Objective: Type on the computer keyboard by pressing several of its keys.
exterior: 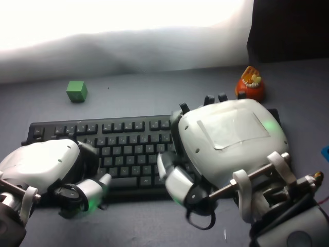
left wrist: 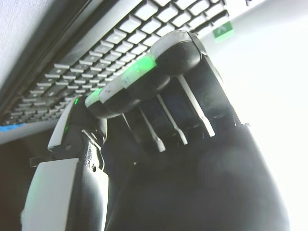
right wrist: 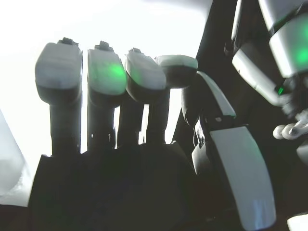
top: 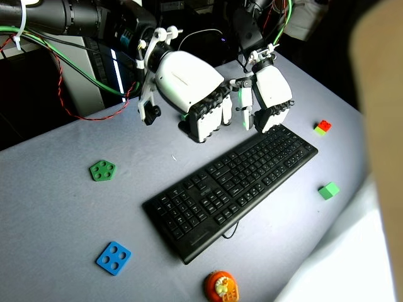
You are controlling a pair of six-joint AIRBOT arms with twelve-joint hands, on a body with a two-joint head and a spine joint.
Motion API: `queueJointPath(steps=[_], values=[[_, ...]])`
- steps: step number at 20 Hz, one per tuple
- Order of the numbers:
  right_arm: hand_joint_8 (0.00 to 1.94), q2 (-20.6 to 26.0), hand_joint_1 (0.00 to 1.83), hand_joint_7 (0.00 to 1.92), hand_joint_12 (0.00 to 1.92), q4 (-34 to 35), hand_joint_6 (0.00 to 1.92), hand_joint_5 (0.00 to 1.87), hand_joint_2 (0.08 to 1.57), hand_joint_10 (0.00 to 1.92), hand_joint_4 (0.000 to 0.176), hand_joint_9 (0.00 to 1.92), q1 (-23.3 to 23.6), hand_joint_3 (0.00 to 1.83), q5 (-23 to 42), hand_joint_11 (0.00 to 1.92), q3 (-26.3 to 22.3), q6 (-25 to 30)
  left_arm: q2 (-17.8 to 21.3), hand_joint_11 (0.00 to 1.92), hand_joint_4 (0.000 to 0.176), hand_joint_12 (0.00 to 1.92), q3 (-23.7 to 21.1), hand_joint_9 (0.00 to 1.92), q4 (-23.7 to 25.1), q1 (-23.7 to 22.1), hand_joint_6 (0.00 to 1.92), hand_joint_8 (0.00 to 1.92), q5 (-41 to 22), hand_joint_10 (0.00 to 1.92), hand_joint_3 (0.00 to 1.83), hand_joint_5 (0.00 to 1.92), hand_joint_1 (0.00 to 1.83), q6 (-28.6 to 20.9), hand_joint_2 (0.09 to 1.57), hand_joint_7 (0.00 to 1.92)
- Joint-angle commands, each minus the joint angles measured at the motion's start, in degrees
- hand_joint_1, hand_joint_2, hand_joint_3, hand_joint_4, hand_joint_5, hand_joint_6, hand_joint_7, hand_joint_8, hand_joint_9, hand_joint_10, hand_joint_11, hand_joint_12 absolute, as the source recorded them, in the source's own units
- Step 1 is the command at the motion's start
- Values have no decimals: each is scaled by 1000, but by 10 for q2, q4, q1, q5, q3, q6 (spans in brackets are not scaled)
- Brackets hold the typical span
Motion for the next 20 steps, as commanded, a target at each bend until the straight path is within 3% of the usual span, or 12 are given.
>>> queueJointPath(steps=[1,5,8,9,13,15,17,20], values=[[12,-1,817,177,454,-61,87,109,1192,146,0,97,8,70,23,0,1,2,-1,0,31,422,-1,0,35,-1,0,0,-46,6,51,0,513,-2,1428,0],[1,-24,772,125,279,-61,16,109,1256,47,0,86,8,12,17,0,25,8,-1,0,22,309,-3,0,35,4,0,0,-44,0,0,0,743,-2,1364,0],[0,-41,844,77,261,-61,8,108,1241,29,0,80,1,1,-4,0,46,27,3,0,24,345,-7,0,35,12,0,0,-42,0,0,0,728,-2,1358,0],[2,-47,778,79,265,-61,3,92,1264,23,0,71,-2,11,-16,0,57,32,3,0,25,341,-8,0,35,15,0,0,-42,0,0,0,727,-2,1351,0],[5,-100,794,108,363,-61,10,116,1263,28,0,108,-10,6,-55,0,142,72,2,0,19,343,-4,0,82,38,0,0,-16,0,0,0,668,-14,1360,0],[1,-119,794,109,354,-61,7,121,1270,23,0,115,-18,5,-68,0,172,77,-1,0,18,386,-1,1,84,48,0,0,-14,0,6,0,605,-20,1381,0],[3,-135,793,100,434,-61,7,100,1270,23,0,125,-28,3,-83,0,195,94,-2,0,20,343,0,0,84,55,0,0,-14,0,5,0,613,-20,1387,0],[0,-162,799,95,408,-67,3,94,1269,17,0,119,-48,2,-87,0,230,97,-2,0,21,344,4,0,84,62,0,0,-12,0,0,0,653,-20,1372,0]])
